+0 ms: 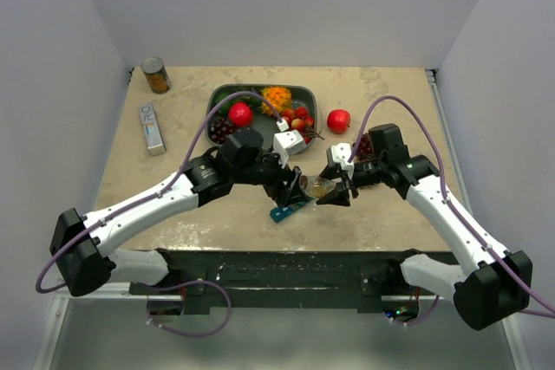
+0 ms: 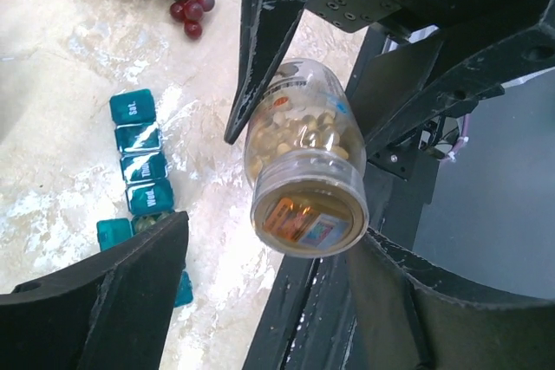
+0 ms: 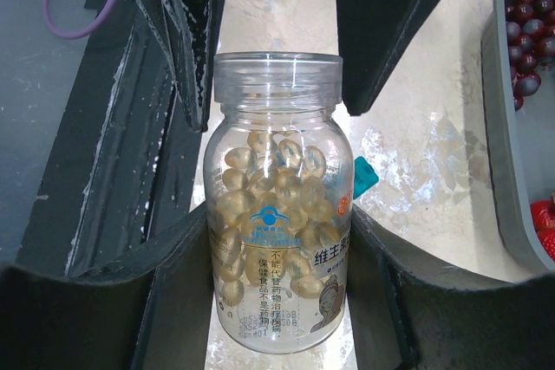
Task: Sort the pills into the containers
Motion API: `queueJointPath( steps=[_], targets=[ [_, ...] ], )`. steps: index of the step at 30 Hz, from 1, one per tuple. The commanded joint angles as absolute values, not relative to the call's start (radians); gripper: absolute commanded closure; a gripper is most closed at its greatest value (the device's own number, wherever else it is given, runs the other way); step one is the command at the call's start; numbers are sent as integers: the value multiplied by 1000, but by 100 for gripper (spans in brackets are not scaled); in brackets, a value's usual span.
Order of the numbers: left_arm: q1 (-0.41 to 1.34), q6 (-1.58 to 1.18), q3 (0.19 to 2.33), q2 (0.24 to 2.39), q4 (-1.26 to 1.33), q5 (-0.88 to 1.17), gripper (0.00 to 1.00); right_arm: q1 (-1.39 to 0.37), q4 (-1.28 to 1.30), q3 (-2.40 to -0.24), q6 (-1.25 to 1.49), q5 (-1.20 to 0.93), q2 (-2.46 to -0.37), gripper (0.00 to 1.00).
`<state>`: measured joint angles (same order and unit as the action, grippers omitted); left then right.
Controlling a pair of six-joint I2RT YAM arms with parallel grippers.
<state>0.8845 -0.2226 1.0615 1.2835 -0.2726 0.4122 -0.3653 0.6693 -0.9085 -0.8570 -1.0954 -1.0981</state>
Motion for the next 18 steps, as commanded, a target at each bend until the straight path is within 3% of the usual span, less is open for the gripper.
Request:
queueJointPath(
  steps=[1,8,18],
  targets=[
    [848,-221,1031,1229,-276,359,24,-367,650,-934,-865,-1147,-1074,100],
    [815,-224,993,1204,-282,388,24,-365,650,-933,-865,-1143,-1075,100],
    [815,-239,973,1076,-218,609,21,-367,634,-931,-850,-1117,-1078,100]
  ],
)
